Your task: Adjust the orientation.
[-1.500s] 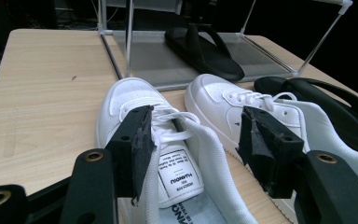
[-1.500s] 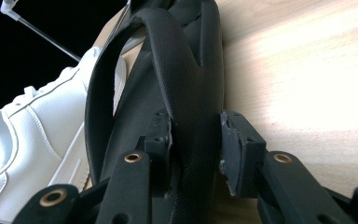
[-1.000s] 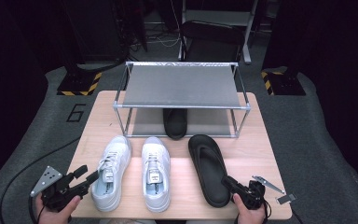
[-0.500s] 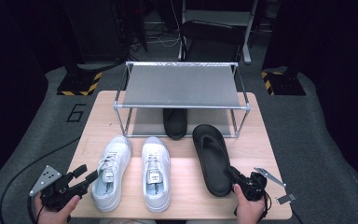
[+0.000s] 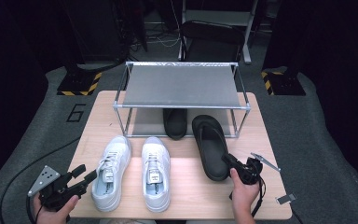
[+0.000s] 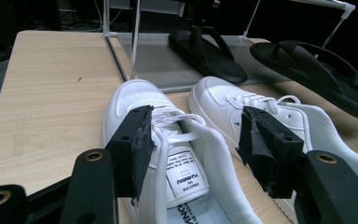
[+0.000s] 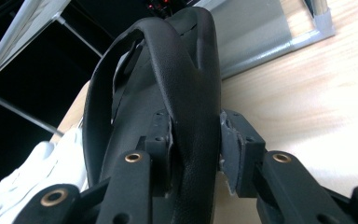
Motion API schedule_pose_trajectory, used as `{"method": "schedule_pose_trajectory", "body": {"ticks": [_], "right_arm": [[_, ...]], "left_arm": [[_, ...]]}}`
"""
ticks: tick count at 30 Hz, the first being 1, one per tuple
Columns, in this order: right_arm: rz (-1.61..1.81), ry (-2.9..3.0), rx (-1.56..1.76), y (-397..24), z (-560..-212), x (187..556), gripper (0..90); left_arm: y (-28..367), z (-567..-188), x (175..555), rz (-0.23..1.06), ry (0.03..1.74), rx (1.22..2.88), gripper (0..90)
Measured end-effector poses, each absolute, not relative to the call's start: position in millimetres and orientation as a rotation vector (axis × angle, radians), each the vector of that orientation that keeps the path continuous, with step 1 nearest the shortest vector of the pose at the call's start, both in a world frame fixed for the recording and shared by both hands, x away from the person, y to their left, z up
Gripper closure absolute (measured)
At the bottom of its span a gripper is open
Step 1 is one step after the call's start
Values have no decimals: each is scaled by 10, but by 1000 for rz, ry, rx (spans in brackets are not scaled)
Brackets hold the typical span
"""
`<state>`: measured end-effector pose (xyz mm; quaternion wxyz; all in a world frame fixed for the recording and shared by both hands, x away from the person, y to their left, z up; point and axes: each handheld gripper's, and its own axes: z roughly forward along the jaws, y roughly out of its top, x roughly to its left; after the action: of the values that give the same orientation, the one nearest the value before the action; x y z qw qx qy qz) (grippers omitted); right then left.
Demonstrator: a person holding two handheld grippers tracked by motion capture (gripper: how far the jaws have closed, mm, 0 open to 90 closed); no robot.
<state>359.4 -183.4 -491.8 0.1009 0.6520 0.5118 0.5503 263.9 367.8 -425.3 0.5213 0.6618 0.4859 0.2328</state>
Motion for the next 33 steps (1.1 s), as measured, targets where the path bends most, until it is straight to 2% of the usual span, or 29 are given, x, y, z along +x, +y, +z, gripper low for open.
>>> {"method": "schedule_pose_trajectory", "body": {"ticks": [22, 33], "right_arm": [[1666, 1347, 2029, -1655, -5045, 4361, 659], [1554, 1354, 2018, -1572, -5129, 4787, 660]], "left_arm": [[3724, -4250, 2647, 559, 1171, 1590, 441], [3816, -4200, 2647, 563, 1189, 1610, 441]]}}
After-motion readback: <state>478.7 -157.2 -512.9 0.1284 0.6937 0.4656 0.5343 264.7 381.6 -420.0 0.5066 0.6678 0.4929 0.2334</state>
